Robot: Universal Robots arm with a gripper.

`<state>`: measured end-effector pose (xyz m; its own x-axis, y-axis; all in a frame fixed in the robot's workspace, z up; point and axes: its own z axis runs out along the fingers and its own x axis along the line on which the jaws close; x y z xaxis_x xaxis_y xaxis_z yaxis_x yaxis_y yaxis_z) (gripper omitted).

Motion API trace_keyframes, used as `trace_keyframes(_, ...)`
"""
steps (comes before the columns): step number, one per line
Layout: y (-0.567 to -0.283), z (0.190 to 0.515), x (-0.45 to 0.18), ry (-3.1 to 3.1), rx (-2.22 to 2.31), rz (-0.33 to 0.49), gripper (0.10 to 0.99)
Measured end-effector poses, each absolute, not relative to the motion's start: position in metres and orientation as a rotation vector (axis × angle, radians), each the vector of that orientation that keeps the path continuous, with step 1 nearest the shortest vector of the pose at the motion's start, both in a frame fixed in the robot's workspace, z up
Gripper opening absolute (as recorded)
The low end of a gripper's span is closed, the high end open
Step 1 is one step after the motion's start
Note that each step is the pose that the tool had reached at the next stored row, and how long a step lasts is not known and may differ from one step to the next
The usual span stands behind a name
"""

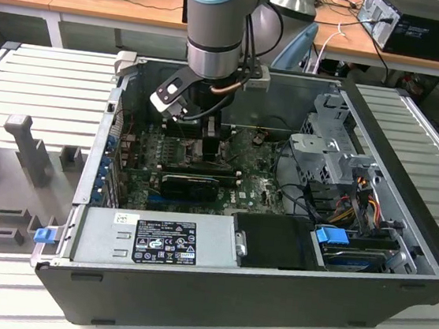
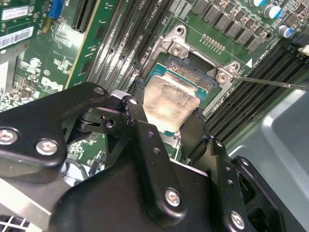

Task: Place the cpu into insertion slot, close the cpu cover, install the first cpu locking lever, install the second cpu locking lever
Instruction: 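Place the cpu into insertion slot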

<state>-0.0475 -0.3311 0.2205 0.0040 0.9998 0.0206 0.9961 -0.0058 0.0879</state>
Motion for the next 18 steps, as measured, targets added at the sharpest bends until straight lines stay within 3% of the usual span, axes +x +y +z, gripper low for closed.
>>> trace_keyframes(18,-0.3279,0.2103,-0.0484,2.184,2.188,0.119,0.541)
